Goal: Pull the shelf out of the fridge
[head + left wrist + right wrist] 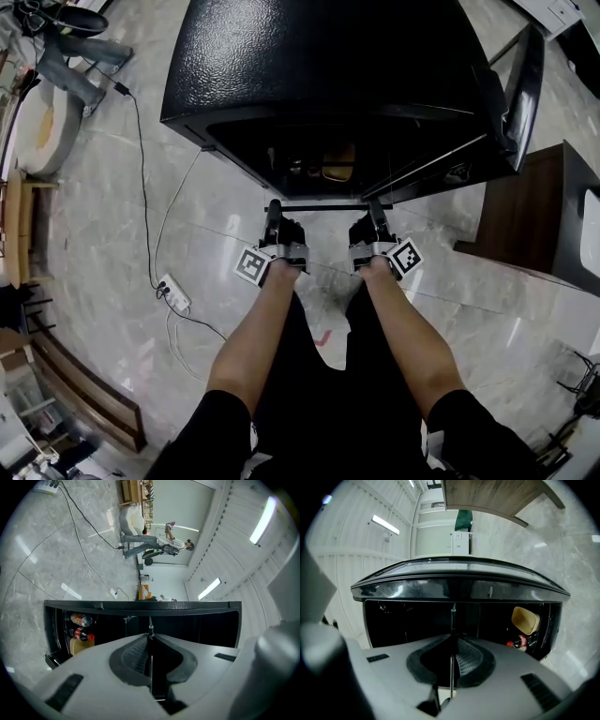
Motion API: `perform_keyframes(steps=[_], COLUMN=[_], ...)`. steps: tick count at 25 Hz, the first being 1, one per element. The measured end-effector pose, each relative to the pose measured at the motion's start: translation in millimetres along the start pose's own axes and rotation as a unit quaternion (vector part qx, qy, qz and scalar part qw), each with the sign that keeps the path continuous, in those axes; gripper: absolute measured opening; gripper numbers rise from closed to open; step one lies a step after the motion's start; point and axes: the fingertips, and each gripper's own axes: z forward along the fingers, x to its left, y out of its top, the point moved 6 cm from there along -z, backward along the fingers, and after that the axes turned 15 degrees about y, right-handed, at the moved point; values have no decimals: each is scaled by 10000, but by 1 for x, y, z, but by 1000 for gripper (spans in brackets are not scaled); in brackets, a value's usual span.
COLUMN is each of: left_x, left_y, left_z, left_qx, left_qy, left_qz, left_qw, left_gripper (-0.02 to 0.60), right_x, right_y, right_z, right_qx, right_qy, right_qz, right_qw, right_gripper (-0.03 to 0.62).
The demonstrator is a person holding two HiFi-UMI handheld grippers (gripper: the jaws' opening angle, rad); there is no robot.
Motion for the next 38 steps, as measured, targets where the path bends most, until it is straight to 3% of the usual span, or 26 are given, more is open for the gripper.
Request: perform_keyframes(steps=[38], left_x=[5], left_y=[-6], left_z=[-36], left_qx=[-35], left_qy=[14], left_qz=[-55], left_qw=[10000], left_gripper=[34], right_x=[11], right_y=[-9], right_z=[-35], right_qx=[165], right_qy=[157], right_qz=[153], right_qw=[9996], right_gripper=[37])
